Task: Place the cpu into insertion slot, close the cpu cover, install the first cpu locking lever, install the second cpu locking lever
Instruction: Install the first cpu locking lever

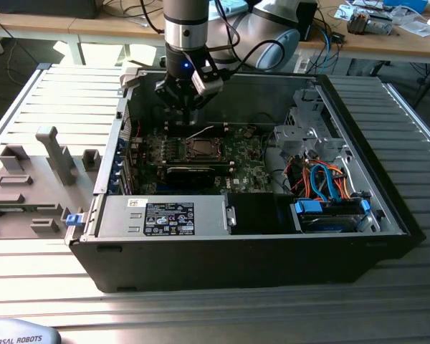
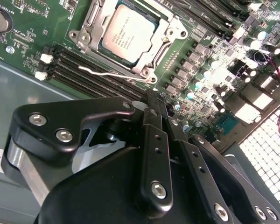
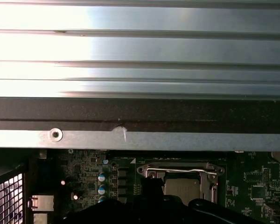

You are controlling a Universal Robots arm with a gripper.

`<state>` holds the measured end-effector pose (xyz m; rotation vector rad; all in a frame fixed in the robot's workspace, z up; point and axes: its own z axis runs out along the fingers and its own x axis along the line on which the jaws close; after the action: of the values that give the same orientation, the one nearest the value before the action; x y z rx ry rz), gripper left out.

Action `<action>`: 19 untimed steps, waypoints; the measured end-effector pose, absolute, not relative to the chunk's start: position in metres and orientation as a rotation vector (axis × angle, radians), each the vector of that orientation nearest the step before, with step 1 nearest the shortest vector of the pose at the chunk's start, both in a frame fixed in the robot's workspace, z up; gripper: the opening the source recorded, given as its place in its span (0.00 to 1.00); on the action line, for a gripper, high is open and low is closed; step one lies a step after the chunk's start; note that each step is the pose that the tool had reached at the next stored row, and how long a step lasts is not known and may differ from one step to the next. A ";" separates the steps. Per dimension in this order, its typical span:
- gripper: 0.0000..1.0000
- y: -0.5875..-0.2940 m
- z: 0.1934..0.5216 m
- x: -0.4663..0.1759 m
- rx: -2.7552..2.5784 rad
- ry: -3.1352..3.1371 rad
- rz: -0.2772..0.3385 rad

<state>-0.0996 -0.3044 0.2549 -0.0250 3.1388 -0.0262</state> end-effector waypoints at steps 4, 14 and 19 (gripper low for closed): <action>0.11 -0.304 0.254 -0.099 -0.025 3.139 -0.026; 0.11 -0.304 0.252 -0.099 -0.025 3.139 -0.026; 0.11 -0.304 0.251 -0.098 -0.025 3.139 -0.026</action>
<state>-0.0982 -0.3044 0.2510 -0.0252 3.1389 -0.0262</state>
